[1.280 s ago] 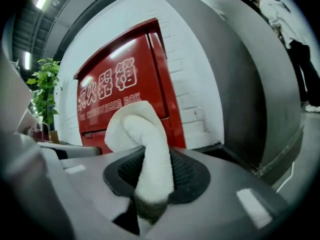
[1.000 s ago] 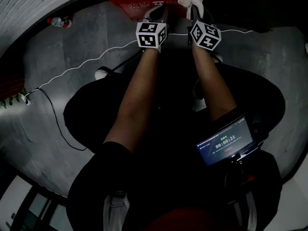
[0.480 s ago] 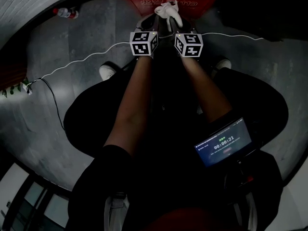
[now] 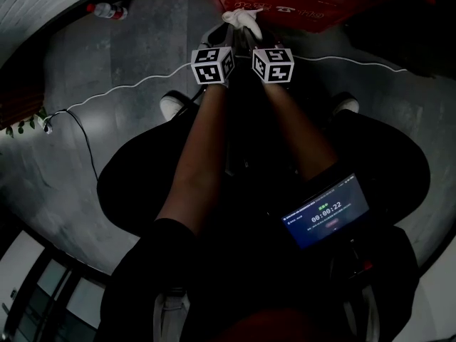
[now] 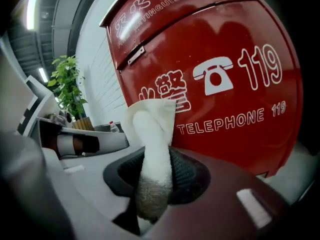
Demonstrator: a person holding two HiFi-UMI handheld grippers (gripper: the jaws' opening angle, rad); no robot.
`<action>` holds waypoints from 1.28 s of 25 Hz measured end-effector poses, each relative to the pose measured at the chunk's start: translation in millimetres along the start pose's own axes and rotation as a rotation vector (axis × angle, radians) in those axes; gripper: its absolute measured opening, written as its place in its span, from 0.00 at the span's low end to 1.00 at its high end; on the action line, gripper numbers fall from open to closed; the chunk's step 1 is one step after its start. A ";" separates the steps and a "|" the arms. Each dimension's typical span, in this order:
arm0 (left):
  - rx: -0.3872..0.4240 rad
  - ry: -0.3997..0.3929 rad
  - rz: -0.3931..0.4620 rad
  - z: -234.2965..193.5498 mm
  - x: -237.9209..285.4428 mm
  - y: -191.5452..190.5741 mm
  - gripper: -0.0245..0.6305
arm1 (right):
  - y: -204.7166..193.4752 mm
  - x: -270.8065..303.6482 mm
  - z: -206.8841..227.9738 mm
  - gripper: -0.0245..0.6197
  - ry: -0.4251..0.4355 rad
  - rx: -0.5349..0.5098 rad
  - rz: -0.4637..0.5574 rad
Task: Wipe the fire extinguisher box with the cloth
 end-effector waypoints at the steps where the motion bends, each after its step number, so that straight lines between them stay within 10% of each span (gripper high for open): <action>1: -0.001 -0.003 -0.011 -4.2 3.6 -1.5 0.04 | -0.3 6.2 2.0 0.20 -0.004 0.008 -0.006; 14: -0.014 -0.091 -0.100 4.9 41.2 -9.8 0.04 | -1.7 10.8 31.1 0.21 -0.138 0.001 -0.023; 32: 0.093 -0.316 -0.218 132.6 97.1 -18.2 0.04 | -7.2 -65.9 135.8 0.21 -0.375 0.092 -0.061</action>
Point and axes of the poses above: the fingertips, and each gripper's own axes: x forward along the fingers, z to its right, y out of its top, the point moved 7 cm from there along -x, backward along the fingers, and after that the axes turned 3 degrees about -z, right-handed, at the moved point
